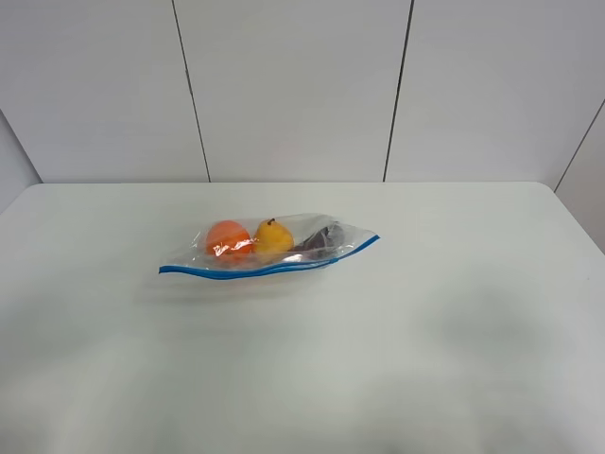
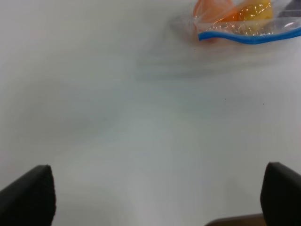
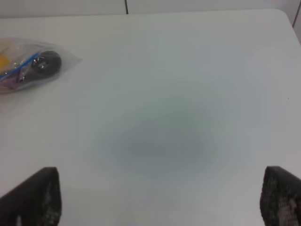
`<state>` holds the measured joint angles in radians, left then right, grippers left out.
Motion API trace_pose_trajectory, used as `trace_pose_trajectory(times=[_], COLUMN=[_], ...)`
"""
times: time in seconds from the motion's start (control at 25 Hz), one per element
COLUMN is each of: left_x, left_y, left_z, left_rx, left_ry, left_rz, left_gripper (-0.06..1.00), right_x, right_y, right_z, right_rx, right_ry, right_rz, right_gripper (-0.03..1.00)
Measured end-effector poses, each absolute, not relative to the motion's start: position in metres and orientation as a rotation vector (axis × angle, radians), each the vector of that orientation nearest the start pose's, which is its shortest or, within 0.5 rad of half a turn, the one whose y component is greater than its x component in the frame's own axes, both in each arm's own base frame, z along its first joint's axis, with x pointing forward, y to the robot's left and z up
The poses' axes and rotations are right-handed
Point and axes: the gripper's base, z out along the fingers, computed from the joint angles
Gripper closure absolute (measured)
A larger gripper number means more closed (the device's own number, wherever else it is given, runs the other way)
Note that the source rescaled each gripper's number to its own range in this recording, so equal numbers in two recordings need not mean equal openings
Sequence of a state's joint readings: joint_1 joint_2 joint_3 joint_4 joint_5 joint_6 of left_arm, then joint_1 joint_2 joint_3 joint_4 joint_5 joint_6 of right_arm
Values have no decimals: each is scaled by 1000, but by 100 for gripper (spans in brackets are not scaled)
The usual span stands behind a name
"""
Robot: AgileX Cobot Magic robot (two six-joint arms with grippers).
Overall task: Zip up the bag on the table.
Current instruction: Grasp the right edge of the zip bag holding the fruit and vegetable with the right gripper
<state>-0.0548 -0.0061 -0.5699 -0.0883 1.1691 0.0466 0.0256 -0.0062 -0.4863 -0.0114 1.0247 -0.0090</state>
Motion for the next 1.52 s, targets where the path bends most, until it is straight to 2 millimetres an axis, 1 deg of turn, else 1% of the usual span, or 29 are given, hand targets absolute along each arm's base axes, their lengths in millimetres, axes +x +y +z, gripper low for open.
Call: trace_pose_trajectory(times=[0.6,0.72,0.84,1.0,1.12,1.28,1.36,1.4,1.52], left_x=[-20,-20,-20,-20,-20,-20,-20,-20,-20], left_y=[-6,-6,-6,-6,-6,-6,-6,-6,-6], left_z=[288,288,288,288,288,288,288,288,288], left_rx=[119,119,119,119,119,119,119,119,119], left_ry=[2073,2073,2073,2073,2073,2073,2073,2073,2073], left_rz=[-110,-110,-110,-110,-110,-110,-110,-110,-110], left_gripper=[-6,-6,-6,-6,-6,-6,-6,-6,-6], right_x=[-3,2,20,61,101,166,202,217,262], right_y=[-1,-1,0,5,11,20,26,30,41], right_z=[277,288,306,328,341,347,341,340,325], right_rx=[-35,-35,-35,-21,-6,36,51,50,52], right_ry=[2015,2029,2086,2222,2321,2450,2522,2539,2619], right_rz=[-3,-1,11,76,149,272,359,409,575], right_gripper=[3,3,3,3,3,3,3,3,3])
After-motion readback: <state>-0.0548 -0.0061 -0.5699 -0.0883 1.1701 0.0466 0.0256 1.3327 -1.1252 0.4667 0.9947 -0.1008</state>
